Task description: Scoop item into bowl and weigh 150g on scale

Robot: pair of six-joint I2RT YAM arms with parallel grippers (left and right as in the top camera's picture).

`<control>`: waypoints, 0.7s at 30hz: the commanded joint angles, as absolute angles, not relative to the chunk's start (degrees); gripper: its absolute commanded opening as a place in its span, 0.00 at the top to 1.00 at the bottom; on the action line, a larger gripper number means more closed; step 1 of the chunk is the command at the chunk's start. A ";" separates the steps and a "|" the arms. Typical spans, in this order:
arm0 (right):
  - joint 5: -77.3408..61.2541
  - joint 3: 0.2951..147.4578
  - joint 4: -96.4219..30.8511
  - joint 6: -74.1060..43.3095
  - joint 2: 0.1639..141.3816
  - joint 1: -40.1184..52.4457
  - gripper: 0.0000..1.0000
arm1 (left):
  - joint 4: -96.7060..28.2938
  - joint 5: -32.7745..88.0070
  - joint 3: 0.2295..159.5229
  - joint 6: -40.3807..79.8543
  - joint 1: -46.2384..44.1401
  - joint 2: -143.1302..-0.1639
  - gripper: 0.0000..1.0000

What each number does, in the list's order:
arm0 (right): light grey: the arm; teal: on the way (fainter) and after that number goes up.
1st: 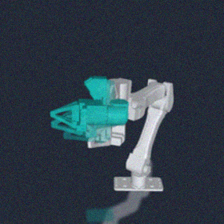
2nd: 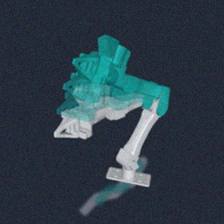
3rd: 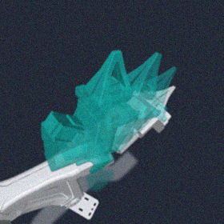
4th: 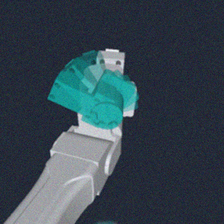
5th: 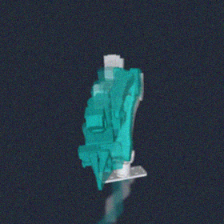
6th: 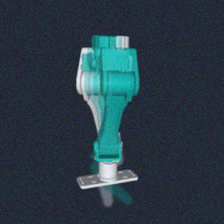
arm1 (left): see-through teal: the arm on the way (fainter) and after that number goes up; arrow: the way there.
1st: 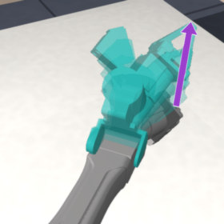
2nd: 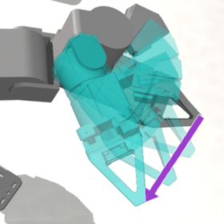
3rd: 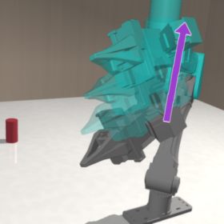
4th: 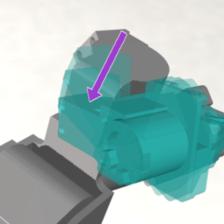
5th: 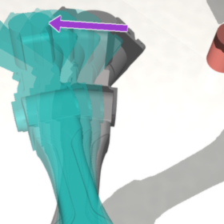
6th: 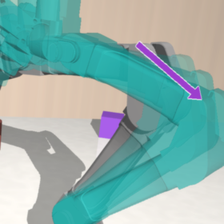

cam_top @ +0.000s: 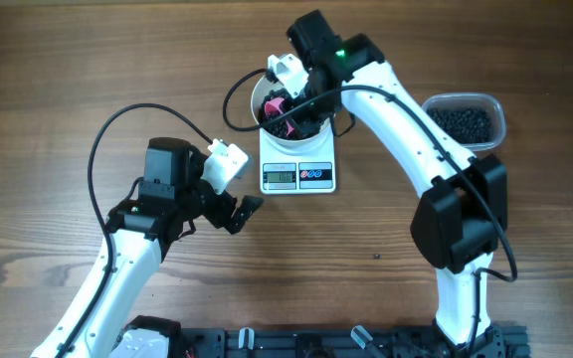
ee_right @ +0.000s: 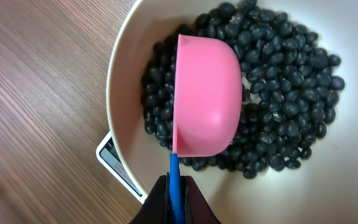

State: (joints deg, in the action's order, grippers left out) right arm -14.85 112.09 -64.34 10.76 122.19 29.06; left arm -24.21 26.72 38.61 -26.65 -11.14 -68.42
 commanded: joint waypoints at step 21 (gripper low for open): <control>-58.28 112.16 -66.08 8.58 120.14 8.38 0.96 | -24.23 27.59 38.24 -26.33 -11.00 -68.49 0.00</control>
State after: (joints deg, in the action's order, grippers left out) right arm -52.62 112.09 -65.89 9.15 122.19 9.85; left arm -24.21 26.72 38.61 -26.65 -11.14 -68.42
